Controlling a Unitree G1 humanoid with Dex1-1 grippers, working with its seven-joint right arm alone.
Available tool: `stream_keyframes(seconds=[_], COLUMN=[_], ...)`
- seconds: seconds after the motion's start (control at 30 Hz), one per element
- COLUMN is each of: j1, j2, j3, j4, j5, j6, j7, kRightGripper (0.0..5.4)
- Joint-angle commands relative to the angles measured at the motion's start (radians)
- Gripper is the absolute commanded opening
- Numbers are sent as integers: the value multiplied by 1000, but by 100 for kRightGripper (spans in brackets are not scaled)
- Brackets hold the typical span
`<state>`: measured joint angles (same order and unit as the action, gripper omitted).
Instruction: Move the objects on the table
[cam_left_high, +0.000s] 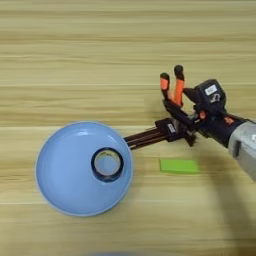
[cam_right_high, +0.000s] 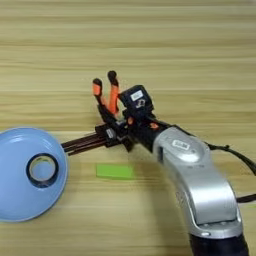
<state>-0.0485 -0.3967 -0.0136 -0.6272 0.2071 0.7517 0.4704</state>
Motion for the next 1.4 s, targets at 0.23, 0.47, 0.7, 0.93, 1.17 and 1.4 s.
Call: stream_keyframes(seconds=[0.23, 0.47, 0.7, 0.93, 1.17, 1.4], j1=[-15, -79, -153, -197, -220, -217], j2=[-40, -10, -22, -12, 34, 65], j3=[105, 244, 445, 577, 657, 693], j4=[-253, -295, -187, -37, 79, 122], j5=[93, 217, 186, 100, 3, -43], j6=[-61, 12, 77, 91, 41, 24], j7=[114, 173, 198, 185, 162, 171], kRightGripper=[265, 265, 264, 264, 260, 253])
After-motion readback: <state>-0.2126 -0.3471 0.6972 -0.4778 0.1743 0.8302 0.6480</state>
